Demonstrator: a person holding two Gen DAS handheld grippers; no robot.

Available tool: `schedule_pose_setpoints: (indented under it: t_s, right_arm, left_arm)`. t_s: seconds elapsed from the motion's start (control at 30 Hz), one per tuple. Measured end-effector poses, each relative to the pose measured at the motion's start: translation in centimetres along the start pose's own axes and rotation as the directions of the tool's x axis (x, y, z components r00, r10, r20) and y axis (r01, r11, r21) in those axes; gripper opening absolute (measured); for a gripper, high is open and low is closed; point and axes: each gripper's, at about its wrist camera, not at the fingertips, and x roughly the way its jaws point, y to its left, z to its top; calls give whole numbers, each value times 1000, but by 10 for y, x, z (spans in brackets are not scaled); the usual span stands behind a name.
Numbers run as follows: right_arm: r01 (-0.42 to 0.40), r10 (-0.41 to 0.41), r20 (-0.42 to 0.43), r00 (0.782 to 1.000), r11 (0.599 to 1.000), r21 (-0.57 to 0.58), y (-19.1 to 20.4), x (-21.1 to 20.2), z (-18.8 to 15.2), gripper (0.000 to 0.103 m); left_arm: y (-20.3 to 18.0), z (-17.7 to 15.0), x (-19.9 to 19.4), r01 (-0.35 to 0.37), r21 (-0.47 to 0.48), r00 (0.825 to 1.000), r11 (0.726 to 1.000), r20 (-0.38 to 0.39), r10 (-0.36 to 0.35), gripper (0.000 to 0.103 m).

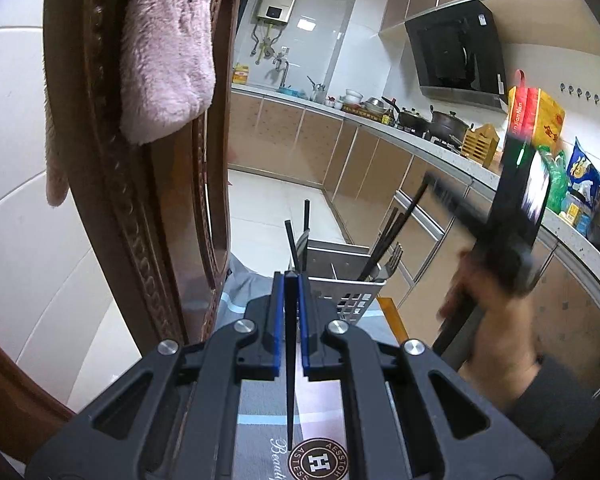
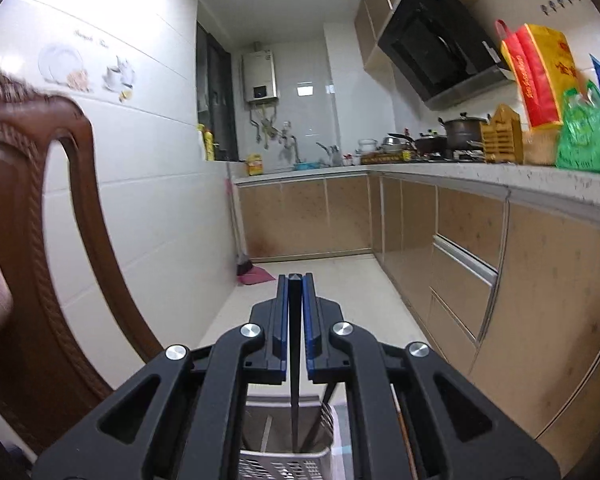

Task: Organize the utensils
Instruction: 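Drop the chopstick into the holder by opening the right gripper, then lower the chopstick into the holder and open the left gripper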

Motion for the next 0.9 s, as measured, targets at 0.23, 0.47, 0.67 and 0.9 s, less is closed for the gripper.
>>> schedule_pose_setpoints:
  t_s: [0.23, 0.47, 0.67, 0.9]
  right_arm:
    - [-97, 107, -78, 991, 987, 128, -33, -13, -33, 32]
    - [-151, 150, 28, 988, 938, 311, -99, -139, -65, 80]
    - [-74, 106, -57, 993, 914, 399, -126, -159, -111, 87]
    - [-71, 110, -74, 991, 911, 407, -137, -148, -113, 87]
  left_arm:
    - [-3, -1, -1, -14, -4, 1000, 1000, 15, 14, 7]
    - [-3, 12, -10, -4, -51, 996, 999, 88, 8, 7]
    - [-13, 70, -11, 77, -156, 977, 985, 211, -43, 7]
    - [-36, 124, 30, 29, -176, 950, 984, 312, 28, 7]
